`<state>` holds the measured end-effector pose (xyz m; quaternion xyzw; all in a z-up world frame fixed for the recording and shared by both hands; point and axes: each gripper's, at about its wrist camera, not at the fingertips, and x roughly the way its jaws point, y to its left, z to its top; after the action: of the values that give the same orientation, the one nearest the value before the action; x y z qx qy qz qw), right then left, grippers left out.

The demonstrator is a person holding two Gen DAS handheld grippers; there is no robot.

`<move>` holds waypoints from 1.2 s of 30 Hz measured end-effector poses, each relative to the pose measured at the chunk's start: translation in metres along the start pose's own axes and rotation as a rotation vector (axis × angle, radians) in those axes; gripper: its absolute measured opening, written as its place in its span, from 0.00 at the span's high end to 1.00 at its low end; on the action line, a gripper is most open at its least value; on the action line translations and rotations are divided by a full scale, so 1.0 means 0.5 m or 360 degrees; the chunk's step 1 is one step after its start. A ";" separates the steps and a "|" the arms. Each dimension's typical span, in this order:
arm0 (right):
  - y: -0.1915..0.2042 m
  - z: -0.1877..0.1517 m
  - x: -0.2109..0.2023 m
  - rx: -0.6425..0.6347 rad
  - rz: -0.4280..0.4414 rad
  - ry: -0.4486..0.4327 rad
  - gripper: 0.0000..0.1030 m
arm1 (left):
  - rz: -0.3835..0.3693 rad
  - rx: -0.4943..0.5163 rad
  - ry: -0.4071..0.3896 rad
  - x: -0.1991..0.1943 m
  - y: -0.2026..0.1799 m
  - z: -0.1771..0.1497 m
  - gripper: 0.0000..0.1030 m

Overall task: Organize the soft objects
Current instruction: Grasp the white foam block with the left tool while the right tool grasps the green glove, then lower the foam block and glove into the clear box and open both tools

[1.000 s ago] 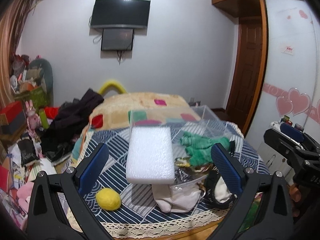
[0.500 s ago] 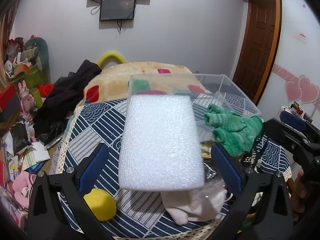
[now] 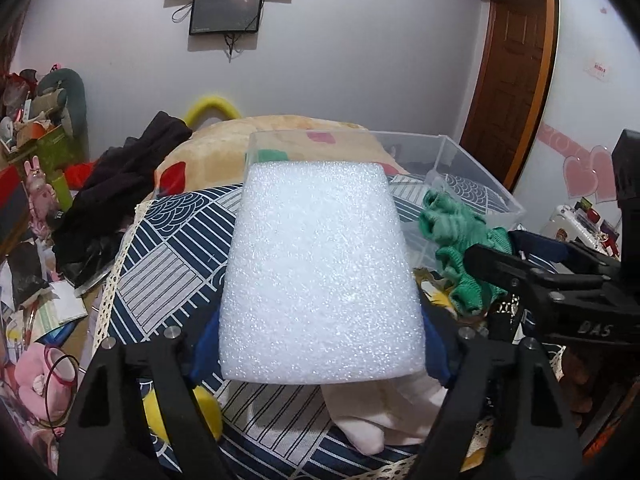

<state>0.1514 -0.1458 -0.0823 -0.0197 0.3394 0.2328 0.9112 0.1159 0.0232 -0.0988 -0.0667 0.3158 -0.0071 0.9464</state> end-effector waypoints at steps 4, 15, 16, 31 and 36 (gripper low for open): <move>0.006 -0.002 0.004 -0.0034 0.0013 0.0022 0.42 | 0.0000 0.0004 -0.0040 -0.012 0.002 0.002 0.22; 0.015 0.007 -0.043 -0.0095 0.0032 -0.0073 0.79 | 0.0008 0.0004 -0.0112 -0.049 0.006 0.013 0.22; 0.014 0.011 -0.046 -0.0091 0.0038 -0.0086 0.79 | 0.0009 0.0002 -0.0123 -0.054 0.007 0.016 0.22; -0.011 0.053 -0.067 -0.0047 0.0017 -0.0226 0.78 | -0.0013 0.0046 -0.0220 -0.065 0.006 0.097 0.22; -0.009 0.060 -0.033 -0.0013 -0.0004 -0.0190 0.78 | -0.0060 0.0050 -0.0131 -0.016 0.008 0.124 0.22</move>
<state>0.1607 -0.1506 -0.0495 -0.0099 0.2833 0.2336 0.9301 0.1466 0.0354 -0.0455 -0.0582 0.2751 -0.0272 0.9593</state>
